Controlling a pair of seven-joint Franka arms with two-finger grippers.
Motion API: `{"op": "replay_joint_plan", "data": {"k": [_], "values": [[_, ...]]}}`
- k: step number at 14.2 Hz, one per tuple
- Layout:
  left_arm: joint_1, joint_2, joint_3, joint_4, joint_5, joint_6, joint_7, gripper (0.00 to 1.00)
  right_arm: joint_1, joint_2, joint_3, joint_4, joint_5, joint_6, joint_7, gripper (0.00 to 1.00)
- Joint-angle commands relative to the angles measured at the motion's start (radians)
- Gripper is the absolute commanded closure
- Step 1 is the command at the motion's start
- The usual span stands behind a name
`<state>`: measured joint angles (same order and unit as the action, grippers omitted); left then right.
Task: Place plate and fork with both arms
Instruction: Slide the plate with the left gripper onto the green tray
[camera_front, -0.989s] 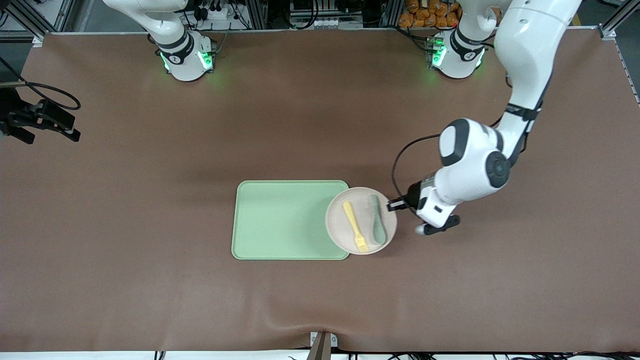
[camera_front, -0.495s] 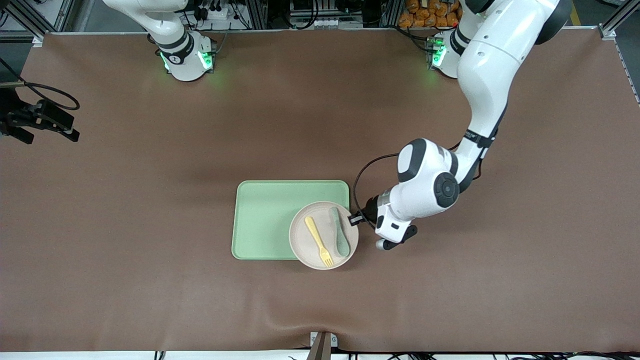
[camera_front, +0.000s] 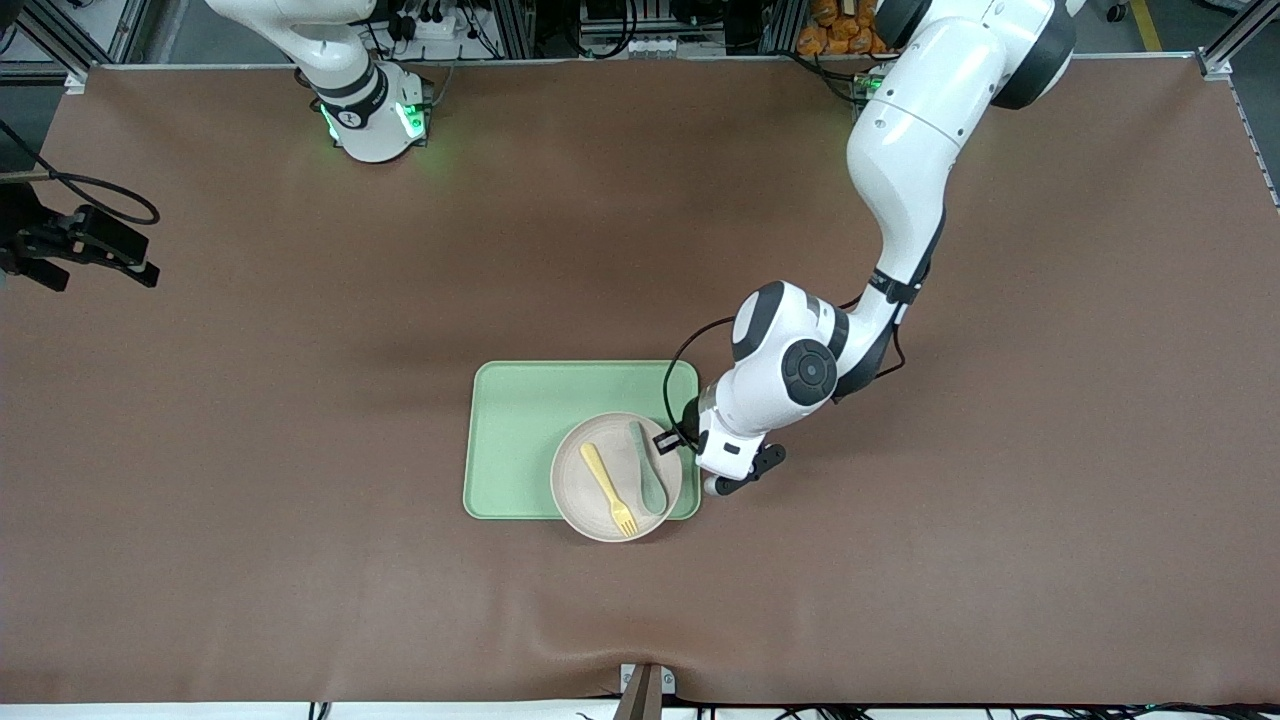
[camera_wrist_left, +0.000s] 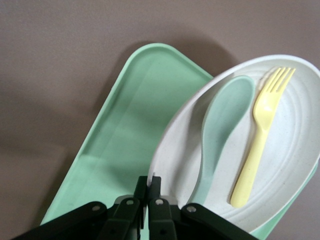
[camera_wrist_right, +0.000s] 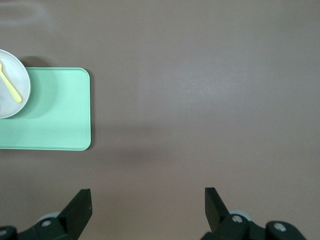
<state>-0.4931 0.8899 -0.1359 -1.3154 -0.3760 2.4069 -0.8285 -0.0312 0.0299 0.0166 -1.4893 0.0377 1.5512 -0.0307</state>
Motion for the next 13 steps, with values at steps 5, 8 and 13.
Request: {"op": "replay_joint_plan", "data": {"k": [5,8,13], "values": [[-0.018,0.024,0.013,0.018,0.0,0.003,0.065,1.0,-0.013,0.008,0.006,0.011,0.019,-0.042,-0.012,0.0],[-0.018,0.023,0.005,0.015,0.0,-0.002,0.104,1.0,0.0,0.01,0.008,0.011,0.021,-0.04,-0.006,0.0],[-0.002,0.015,-0.008,0.004,-0.014,-0.079,0.233,1.0,0.037,0.038,0.01,0.014,0.07,-0.037,0.002,0.0]]}}
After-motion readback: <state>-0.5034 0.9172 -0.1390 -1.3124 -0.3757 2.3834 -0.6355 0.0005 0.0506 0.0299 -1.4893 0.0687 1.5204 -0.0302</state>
